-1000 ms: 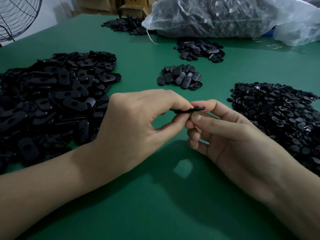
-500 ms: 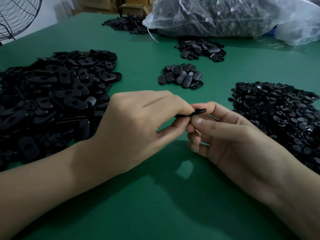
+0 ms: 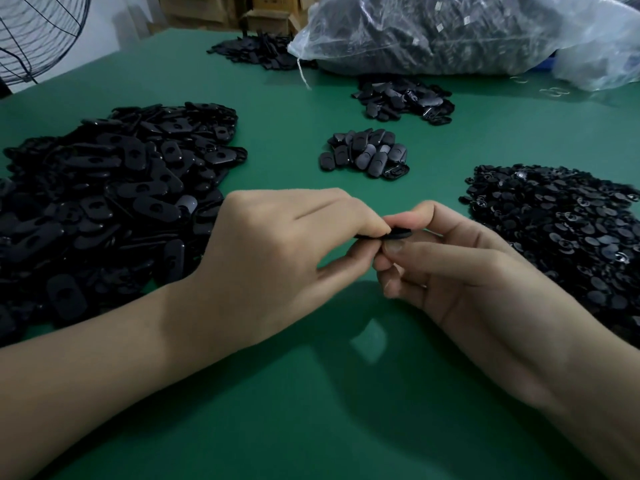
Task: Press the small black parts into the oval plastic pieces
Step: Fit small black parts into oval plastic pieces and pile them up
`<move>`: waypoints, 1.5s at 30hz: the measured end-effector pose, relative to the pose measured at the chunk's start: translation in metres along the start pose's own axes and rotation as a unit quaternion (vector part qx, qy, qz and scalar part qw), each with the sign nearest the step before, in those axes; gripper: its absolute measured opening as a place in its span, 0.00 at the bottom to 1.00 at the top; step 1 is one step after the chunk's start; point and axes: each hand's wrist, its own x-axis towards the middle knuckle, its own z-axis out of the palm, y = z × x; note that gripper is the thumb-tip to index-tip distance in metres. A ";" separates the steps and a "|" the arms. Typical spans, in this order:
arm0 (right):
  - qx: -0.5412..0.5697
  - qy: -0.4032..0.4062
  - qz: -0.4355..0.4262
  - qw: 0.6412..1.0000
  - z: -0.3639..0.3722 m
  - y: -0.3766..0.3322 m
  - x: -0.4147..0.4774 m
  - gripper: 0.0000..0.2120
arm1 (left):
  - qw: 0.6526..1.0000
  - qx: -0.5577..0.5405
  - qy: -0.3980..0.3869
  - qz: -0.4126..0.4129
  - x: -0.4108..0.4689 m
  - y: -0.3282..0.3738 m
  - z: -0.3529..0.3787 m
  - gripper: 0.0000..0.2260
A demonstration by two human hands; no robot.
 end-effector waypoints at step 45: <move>-0.713 0.172 -0.134 0.666 -0.028 -0.011 0.006 0.08 | 0.900 -0.050 -0.222 -0.372 0.088 -0.134 0.112 0.19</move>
